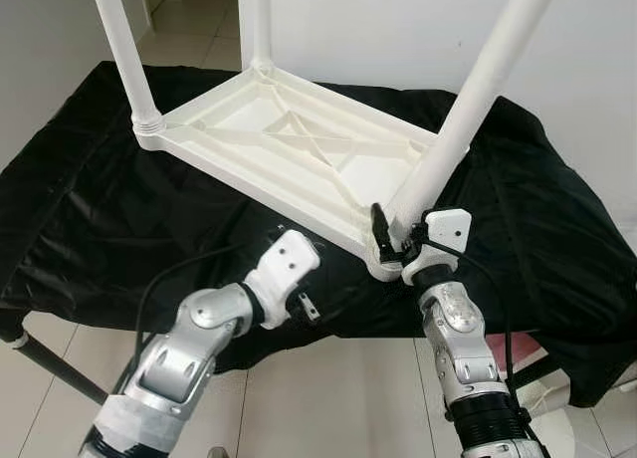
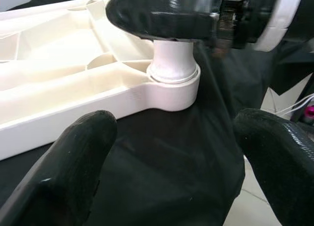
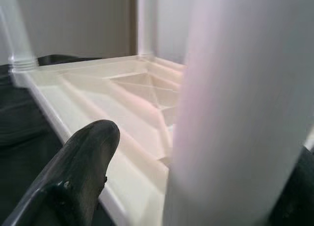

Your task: Building children table

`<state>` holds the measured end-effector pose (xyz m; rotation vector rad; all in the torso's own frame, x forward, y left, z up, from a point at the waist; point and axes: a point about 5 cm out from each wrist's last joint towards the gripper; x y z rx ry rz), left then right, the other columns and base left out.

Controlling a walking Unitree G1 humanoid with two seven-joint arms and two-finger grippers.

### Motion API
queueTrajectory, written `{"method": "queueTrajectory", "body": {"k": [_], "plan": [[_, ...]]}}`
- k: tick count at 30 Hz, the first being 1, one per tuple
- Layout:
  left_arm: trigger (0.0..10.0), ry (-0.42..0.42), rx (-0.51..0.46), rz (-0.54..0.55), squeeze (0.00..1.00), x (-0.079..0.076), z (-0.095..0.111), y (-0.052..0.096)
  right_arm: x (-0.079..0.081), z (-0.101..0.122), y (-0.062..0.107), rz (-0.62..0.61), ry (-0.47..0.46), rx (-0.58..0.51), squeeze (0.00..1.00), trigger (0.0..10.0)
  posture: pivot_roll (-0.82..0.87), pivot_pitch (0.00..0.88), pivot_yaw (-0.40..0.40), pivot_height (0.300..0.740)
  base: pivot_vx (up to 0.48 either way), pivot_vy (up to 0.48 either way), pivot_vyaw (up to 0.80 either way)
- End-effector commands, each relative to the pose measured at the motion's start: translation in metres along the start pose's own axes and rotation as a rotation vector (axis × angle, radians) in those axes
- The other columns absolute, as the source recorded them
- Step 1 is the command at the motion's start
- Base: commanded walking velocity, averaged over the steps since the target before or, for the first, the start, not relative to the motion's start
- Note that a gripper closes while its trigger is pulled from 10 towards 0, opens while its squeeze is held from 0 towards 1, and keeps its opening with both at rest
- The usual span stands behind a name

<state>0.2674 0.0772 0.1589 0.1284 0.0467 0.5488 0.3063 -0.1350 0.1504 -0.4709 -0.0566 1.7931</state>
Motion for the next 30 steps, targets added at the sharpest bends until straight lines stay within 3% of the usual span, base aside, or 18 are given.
{"method": "queueTrajectory", "body": {"k": [1,4,9,15,19,20,21,23,24,30], "plan": [[10.0,-0.005,0.006,0.008,0.0,0.001,-0.001,-0.001,-0.002,-0.005,0.001,0.056,-0.007,0.016,0.0,10.0,0.01,0.029,-0.079,0.74,0.0,0.0,0.0],[10.0,-0.006,0.006,0.005,0.0,0.001,-0.001,-0.001,-0.003,-0.006,0.0,0.083,0.0,0.016,0.0,10.0,0.01,0.029,-0.079,0.74,0.0,0.0,0.0],[10.0,-0.007,0.002,-0.014,0.0,-0.004,-0.001,-0.006,-0.018,-0.015,-0.019,0.234,0.077,0.055,0.0,10.0,0.01,0.02,-0.084,0.74,0.0,0.0,0.0],[10.0,-0.008,0.001,-0.013,0.0,-0.004,-0.001,-0.005,-0.012,-0.025,-0.025,0.375,0.079,0.102,0.0,10.0,0.01,0.019,-0.085,0.74,0.0,0.0,0.0],[10.0,-0.008,0.0,-0.013,0.0,-0.004,-0.001,-0.005,-0.01,-0.027,-0.025,0.404,0.08,0.11,0.0,10.0,0.01,0.018,-0.087,0.74,0.0,0.0,0.0],[10.0,-0.009,-0.001,-0.012,0.0,-0.004,0.0,-0.005,-0.008,-0.03,-0.026,0.434,0.085,0.118,0.0,8.5,0.01,0.016,-0.085,0.74,0.0,0.0,0.0],[10.0,-0.009,-0.002,-0.011,0.0,-0.004,0.0,-0.006,-0.008,-0.031,-0.028,0.456,0.087,0.126,0.0,1.6,0.01,0.011,-0.083,0.74,0.0,0.0,0.0],[10.0,-0.009,-0.002,-0.011,0.0,-0.004,0.0,-0.006,-0.008,-0.031,-0.028,0.456,0.087,0.126,0.0,1.6,0.01,0.011,-0.083,0.74,0.0,0.0,0.0],[10.0,-0.01,-0.003,-0.011,0.0,-0.003,0.0,-0.006,-0.008,-0.032,-0.03,0.47,0.096,0.129,0.0,0.0,0.02,0.01,-0.083,0.74,0.0,0.0,0.0],[10.0,-0.01,-0.003,-0.009,0.0,-0.003,0.0,-0.005,-0.014,-0.032,-0.033,0.492,0.096,0.125,0.0,0.0,0.02,0.008,-0.085,0.74,0.0,0.0,0.0]]}}
Point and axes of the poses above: a point about 5 cm out from each wrist's last joint towards the gripper, its own y axis pointing back from the gripper into the wrist, its own z axis along the axis of the wrist's last joint, x = y × z, and after that the axes turned 14 degrees about y, right-handed
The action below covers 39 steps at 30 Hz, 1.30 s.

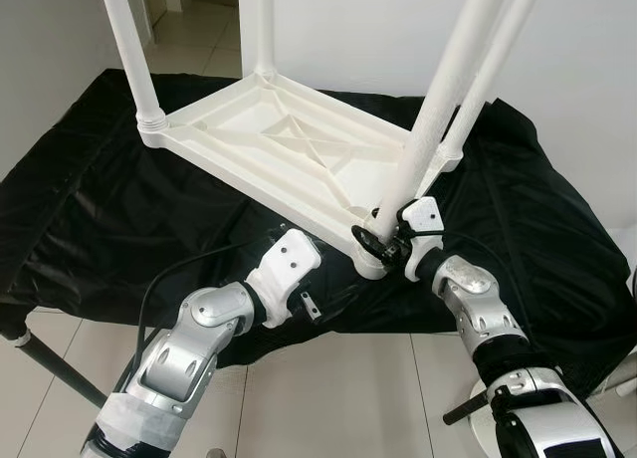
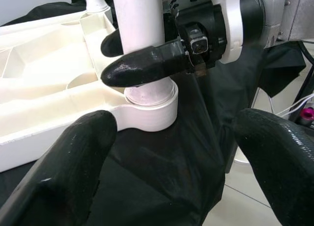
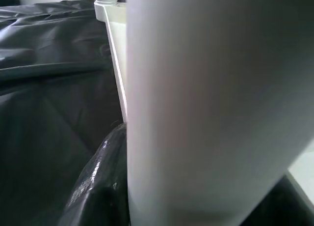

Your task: Building children table

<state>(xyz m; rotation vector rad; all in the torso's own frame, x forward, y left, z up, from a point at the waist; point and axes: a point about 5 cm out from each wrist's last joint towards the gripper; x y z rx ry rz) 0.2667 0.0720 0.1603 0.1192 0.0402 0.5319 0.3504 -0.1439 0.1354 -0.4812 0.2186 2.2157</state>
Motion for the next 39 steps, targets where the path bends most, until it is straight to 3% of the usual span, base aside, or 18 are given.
{"method": "queueTrajectory", "body": {"k": [1,6,7,8,19,21,27,29,33,39], "plan": [[10.0,-0.004,0.008,0.008,0.0,0.0,-0.002,-0.001,-0.002,-0.002,0.002,0.035,0.028,0.011,0.0,0.0,0.03,0.009,-0.086,0.74,0.0,0.0,0.0],[10.0,-0.002,0.008,0.009,0.0,-0.001,-0.003,-0.001,0.0,-0.006,0.005,0.04,0.015,0.008,0.0,0.0,0.03,0.009,-0.09,0.74,0.0,0.0,0.0],[10.0,-0.001,0.009,0.009,0.0,-0.001,-0.003,-0.001,0.001,-0.007,0.007,0.023,0.005,0.011,0.0,5.8,0.03,0.011,-0.092,0.74,0.0,0.0,0.0],[10.0,-0.001,0.01,0.01,0.0,-0.002,-0.003,0.0,0.002,-0.009,0.008,0.007,-0.003,0.013,0.0,10.0,0.03,0.011,-0.093,0.74,0.0,0.0,0.0],[10.0,0.002,0.015,0.009,0.0,-0.003,-0.005,0.001,-0.002,-0.013,0.016,-0.187,-0.03,0.051,0.0,10.0,0.04,0.013,-0.098,0.74,0.0,0.0,0.0],[10.0,0.003,0.018,0.007,0.0,-0.004,-0.006,0.002,0.007,-0.011,0.018,-0.33,-0.064,0.073,0.0,10.0,0.04,0.015,-0.097,0.74,0.0,0.0,0.0],[10.0,0.003,0.022,0.005,0.0,-0.004,-0.006,0.002,0.017,-0.016,0.021,-0.516,-0.105,0.153,0.0,10.0,0.04,0.013,-0.097,0.74,0.0,0.0,0.0],[10.0,0.003,0.022,0.005,0.0,-0.004,-0.006,0.002,0.017,-0.016,0.021,-0.516,-0.105,0.153,0.0,10.0,0.04,0.013,-0.097,0.74,0.0,0.0,0.0],[10.0,-0.001,0.025,0.001,0.0,-0.004,-0.006,0.003,0.022,-0.015,0.022,-0.766,-0.176,0.212,0.0,10.0,0.05,0.014,-0.095,0.74,0.0,0.0,0.0],[10.0,0.001,0.026,-0.004,0.0,-0.006,-0.006,0.003,0.034,-0.006,0.013,-0.795,-0.209,0.197,0.0,10.0,0.05,0.016,-0.091,0.74,0.0,0.0,0.0]]}}
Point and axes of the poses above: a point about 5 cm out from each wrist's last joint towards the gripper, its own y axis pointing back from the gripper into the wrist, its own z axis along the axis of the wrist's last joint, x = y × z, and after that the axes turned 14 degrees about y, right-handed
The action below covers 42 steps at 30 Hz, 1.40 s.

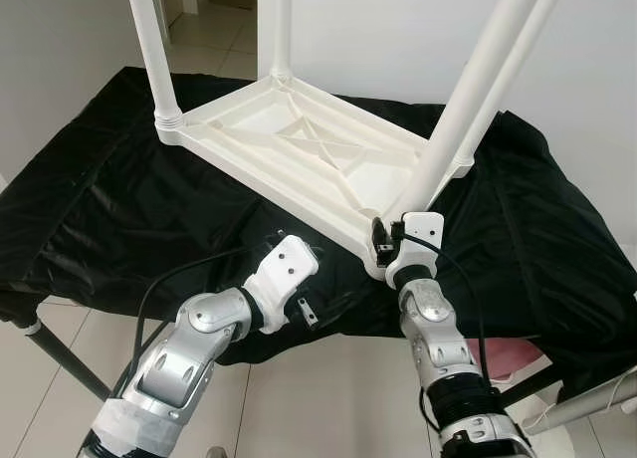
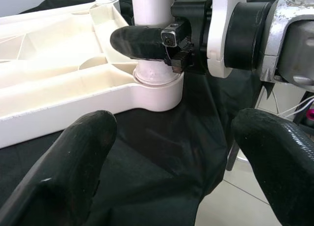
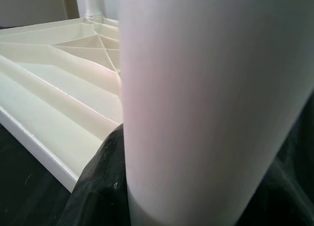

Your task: Building children table

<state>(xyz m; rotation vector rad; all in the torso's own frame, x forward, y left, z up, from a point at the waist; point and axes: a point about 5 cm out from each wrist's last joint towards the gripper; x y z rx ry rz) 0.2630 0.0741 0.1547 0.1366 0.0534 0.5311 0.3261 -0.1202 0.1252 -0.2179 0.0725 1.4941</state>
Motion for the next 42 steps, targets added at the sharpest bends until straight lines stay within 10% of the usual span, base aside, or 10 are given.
{"method": "queueTrajectory", "body": {"k": [1,2,3,5,12,13,26,42], "plan": [[10.0,-0.006,0.007,-0.003,0.0,-0.004,0.0,0.0,-0.004,-0.009,0.007,-0.025,-0.008,0.044,0.0,10.0,0.05,0.016,-0.091,0.74,0.0,0.0,0.0],[10.0,-0.006,0.007,-0.003,0.0,-0.004,0.0,0.0,-0.001,-0.007,0.009,-0.004,-0.012,0.037,0.0,10.0,0.05,0.016,-0.091,0.74,0.0,0.0,0.0],[10.0,-0.007,0.009,-0.001,0.0,-0.003,0.0,0.001,-0.003,-0.007,0.01,0.003,-0.024,0.027,0.81,10.0,0.06,0.015,-0.09,0.74,0.0,0.0,0.0],[10.0,-0.008,0.01,0.0,0.0,-0.003,-0.001,0.001,-0.005,-0.006,0.011,0.001,-0.032,0.016,1.0,10.0,0.06,0.015,-0.09,0.74,0.0,0.0,0.0],[10.0,-0.012,0.021,0.023,0.0,0.006,0.001,0.009,-0.008,0.003,0.014,-0.018,-0.002,-0.038,0.96,10.0,0.06,0.017,-0.091,0.74,0.0,0.0,0.0],[10.0,-0.012,0.023,0.028,0.0,0.009,0.001,0.011,-0.007,0.003,0.016,-0.007,0.003,-0.04,0.0,10.0,0.06,0.017,-0.091,0.74,0.0,0.0,0.0],[10.0,-0.077,0.056,0.055,0.0,0.048,0.026,0.039,-0.028,-0.013,0.031,0.006,0.087,-0.004,0.0,10.0,0.05,0.03,-0.088,0.74,0.0,0.0,0.0],[10.0,-0.146,-0.009,0.107,0.0,0.096,0.055,0.01,-0.069,-0.021,0.021,-0.115,0.134,0.038,0.0,10.0,0.02,0.046,-0.057,0.74,0.0,0.0,0.0]]}}
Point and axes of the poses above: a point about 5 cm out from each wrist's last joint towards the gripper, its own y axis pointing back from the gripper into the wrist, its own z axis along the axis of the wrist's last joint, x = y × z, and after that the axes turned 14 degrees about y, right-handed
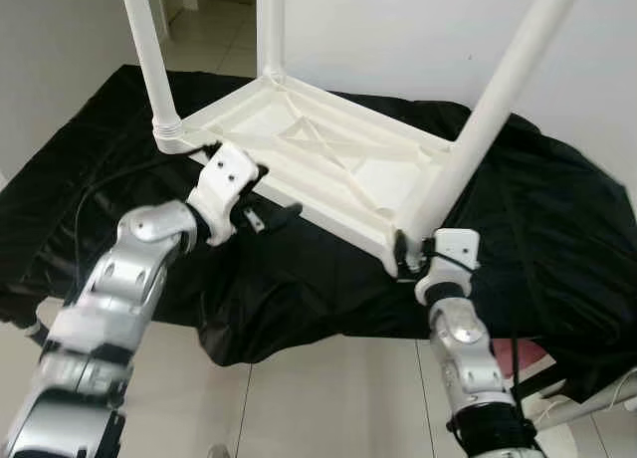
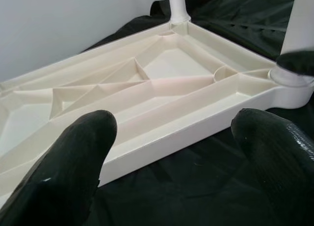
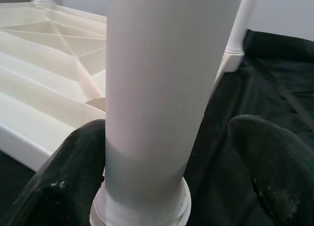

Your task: Building children table

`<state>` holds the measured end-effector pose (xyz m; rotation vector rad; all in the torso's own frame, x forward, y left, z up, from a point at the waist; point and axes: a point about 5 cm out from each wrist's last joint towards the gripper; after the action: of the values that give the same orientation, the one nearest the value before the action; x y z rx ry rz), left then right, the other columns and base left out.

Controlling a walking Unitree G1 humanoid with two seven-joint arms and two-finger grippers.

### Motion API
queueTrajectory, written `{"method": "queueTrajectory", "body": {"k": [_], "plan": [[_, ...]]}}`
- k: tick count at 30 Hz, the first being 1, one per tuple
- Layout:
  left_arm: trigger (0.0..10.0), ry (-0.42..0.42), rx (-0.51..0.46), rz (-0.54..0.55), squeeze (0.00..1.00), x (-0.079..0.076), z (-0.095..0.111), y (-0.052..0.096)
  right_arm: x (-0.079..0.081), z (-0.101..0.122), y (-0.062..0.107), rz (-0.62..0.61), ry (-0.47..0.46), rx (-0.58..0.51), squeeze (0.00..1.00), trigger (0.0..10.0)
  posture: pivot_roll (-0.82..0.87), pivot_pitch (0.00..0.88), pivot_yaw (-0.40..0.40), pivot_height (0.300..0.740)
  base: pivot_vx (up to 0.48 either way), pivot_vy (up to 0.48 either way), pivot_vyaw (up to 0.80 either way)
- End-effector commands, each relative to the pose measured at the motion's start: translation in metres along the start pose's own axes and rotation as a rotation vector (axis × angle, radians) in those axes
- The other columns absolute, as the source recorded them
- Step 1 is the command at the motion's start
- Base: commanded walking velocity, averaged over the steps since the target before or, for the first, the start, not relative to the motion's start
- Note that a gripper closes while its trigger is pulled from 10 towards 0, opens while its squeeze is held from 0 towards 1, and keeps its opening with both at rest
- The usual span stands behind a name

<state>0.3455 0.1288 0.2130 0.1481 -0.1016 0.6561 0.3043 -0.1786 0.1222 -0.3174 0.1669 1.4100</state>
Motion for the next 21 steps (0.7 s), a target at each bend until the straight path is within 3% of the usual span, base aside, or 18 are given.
{"method": "queueTrajectory", "body": {"k": [1,8,19,21], "plan": [[10.0,-0.006,0.027,-0.036,0.0,-0.002,-0.006,-0.008,-0.015,-0.012,0.003,-0.062,0.011,0.05,0.0,10.0,0.02,0.047,-0.056,0.74,0.0,0.0,0.0],[10.0,-0.044,0.066,-0.076,0.0,-0.001,-0.014,-0.028,-0.04,-0.025,0.006,-0.159,0.05,0.1,0.0,10.0,-0.01,0.042,-0.04,0.74,0.0,0.0,0.0],[10.0,-0.109,0.097,-0.063,0.0,-0.001,-0.02,-0.044,-0.091,-0.039,0.003,-0.349,0.134,0.165,0.0,10.0,-0.02,0.033,-0.016,0.74,0.0,0.0,0.0],[10.0,-0.11,0.099,-0.062,0.0,-0.001,-0.021,-0.045,-0.093,-0.04,0.002,-0.361,0.129,0.167,0.0,10.0,-0.02,0.032,-0.008,0.74,0.0,0.0,0.0]]}}
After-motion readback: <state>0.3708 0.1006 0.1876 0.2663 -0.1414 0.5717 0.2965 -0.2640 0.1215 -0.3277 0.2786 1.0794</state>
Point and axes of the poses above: a point about 5 cm out from each wrist's last joint towards the gripper, its own y axis pointing back from the gripper into the wrist, its own z axis along the axis of the wrist's last joint, x = y × z, and after that the axes turned 14 degrees about y, right-handed
